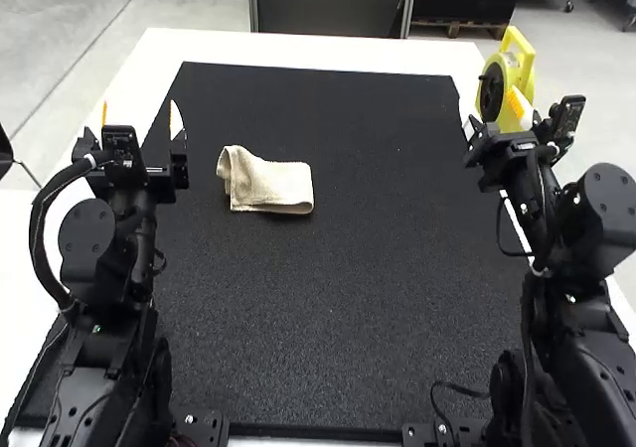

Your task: Fold the towel.

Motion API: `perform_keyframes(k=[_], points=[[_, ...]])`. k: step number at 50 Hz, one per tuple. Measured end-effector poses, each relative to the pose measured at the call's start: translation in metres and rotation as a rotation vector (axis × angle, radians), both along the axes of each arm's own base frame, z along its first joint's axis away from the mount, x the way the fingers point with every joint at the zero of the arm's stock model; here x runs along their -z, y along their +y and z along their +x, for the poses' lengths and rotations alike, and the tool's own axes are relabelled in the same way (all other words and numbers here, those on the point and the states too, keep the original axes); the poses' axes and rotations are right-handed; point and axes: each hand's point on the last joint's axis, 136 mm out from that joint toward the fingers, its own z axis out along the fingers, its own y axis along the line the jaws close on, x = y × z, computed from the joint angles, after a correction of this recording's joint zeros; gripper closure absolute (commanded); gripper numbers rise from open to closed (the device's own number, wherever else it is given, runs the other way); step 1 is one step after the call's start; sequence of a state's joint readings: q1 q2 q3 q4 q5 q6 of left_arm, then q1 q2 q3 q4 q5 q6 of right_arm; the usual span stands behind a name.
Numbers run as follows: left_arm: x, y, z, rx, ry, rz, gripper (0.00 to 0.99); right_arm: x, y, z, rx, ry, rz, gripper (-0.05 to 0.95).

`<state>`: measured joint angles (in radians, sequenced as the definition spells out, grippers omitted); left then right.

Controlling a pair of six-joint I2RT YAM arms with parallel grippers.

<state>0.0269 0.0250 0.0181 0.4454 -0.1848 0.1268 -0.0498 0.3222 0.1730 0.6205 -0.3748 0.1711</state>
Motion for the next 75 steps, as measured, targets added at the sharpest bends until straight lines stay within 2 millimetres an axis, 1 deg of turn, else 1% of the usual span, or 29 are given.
perform_keyframes(k=[6,16,20,26,31,34,41,48,58,61,68,71,75], points=[[0.0,-0.002,0.001,0.015,0.0,0.002,0.038,-0.01,-0.003,-0.017,0.016,-0.069,-0.011,-0.01],[0.0,-0.006,0.001,0.045,-0.005,-0.013,0.038,-0.018,-0.006,-0.032,0.035,-0.124,-0.039,-0.01],[0.0,-0.007,0.001,0.056,-0.008,-0.016,0.038,-0.013,-0.006,-0.034,0.034,-0.124,-0.052,-0.01],[0.001,-0.01,0.002,0.073,-0.008,-0.016,0.038,0.006,-0.006,-0.033,0.024,-0.098,-0.064,-0.01],[0.005,-0.012,0.004,0.087,0.005,-0.019,0.038,0.009,-0.006,-0.034,0.013,-0.093,-0.071,-0.01],[0.005,-0.013,0.003,0.094,0.001,-0.019,0.038,0.01,-0.006,-0.034,0.014,-0.091,-0.075,-0.01],[0.006,-0.016,0.004,0.112,0.009,-0.016,0.038,0.016,-0.018,-0.029,0.075,-0.084,-0.082,-0.01],[0.011,-0.02,0.007,0.138,0.028,-0.019,0.038,0.038,-0.032,-0.018,0.148,-0.034,-0.076,-0.01],[0.019,-0.022,0.01,0.159,0.062,-0.037,0.036,0.086,-0.043,-0.002,0.185,0.165,-0.05,-0.01],[0.026,-0.022,0.012,0.16,0.09,-0.043,0.038,0.102,-0.046,0.001,0.204,0.229,-0.054,-0.01],[0.039,-0.022,0.017,0.159,0.145,-0.05,0.038,0.128,-0.052,0.003,0.237,0.325,-0.094,-0.01],[0.047,-0.021,0.019,0.152,0.18,-0.055,0.038,0.137,-0.052,0.003,0.244,0.359,-0.113,-0.01],[0.06,-0.018,0.021,0.137,0.232,-0.064,0.038,0.144,-0.053,0.003,0.25,0.383,-0.14,-0.01]])
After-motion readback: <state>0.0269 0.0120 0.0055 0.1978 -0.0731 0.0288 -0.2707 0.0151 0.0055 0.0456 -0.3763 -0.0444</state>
